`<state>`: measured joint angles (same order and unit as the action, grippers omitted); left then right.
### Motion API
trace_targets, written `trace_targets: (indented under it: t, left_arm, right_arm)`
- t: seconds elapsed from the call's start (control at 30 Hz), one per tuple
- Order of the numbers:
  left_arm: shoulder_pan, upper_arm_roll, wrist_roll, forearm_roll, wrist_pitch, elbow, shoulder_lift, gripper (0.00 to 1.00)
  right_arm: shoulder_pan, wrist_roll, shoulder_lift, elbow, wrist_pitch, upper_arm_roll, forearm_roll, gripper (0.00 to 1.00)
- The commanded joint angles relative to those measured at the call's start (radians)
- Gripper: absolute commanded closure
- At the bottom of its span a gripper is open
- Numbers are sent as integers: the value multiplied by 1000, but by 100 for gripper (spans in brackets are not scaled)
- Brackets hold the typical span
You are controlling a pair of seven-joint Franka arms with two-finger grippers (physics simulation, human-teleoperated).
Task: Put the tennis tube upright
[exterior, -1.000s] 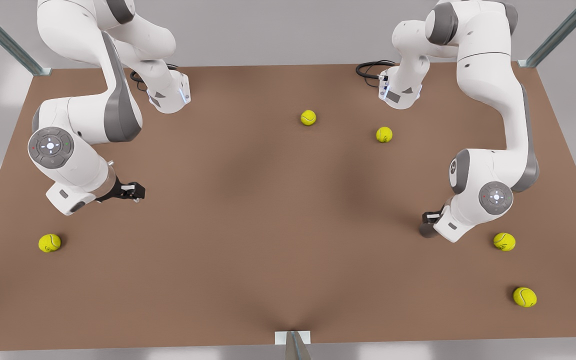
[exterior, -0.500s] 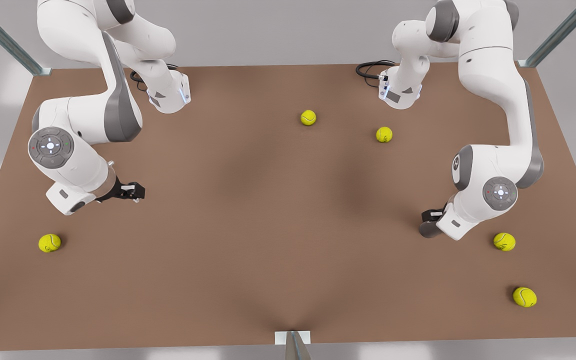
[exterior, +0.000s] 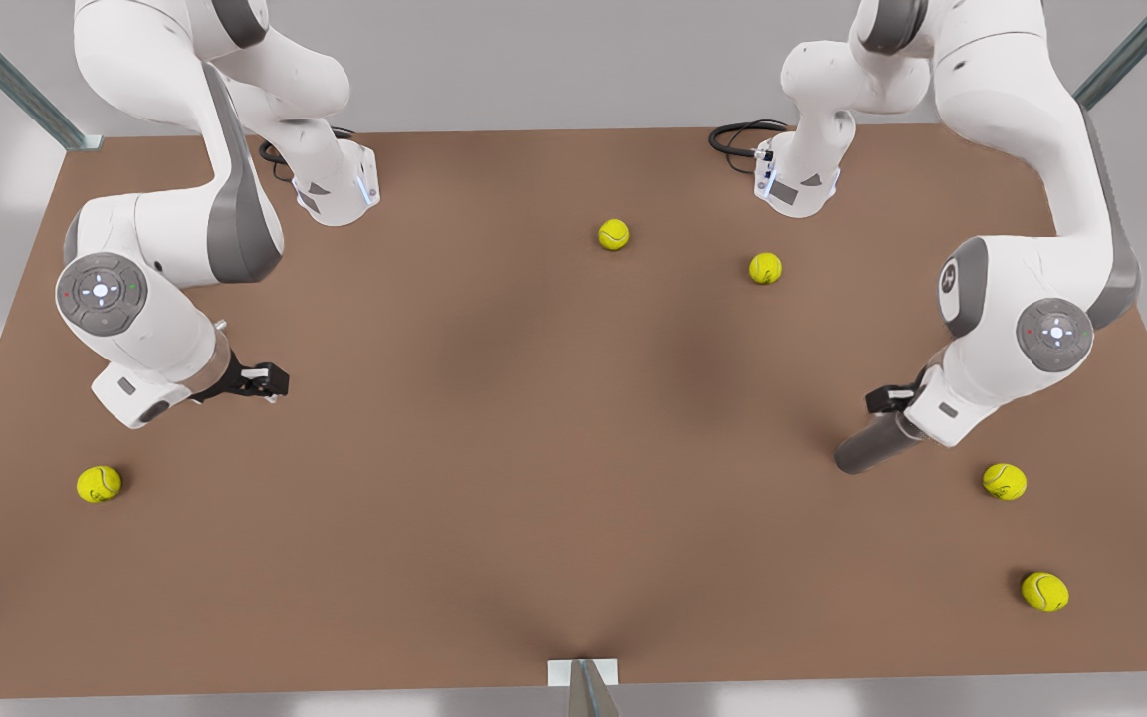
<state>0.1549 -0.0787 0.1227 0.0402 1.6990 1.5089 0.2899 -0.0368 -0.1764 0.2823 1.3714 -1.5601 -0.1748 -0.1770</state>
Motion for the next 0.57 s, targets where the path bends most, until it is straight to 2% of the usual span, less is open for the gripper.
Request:
trace_targets:
  t: [0.0, 0.27, 0.53]
  left_arm:
    - [-2, 4, 0, 0, -9, -1, -9, 0]
    - [-38, 56, -5, 1, -62, 7, -107, 0]
    - [-37, 56, -5, 1, -78, 10, -107, 0]
  right_arm:
    - [0, 0, 0, 0, 0, 0, -1, 0]
    - [0, 0, 0, 0, 0, 0, 1, 0]
    - [0, -2, 0, -2, -2, 0, 2, 0]
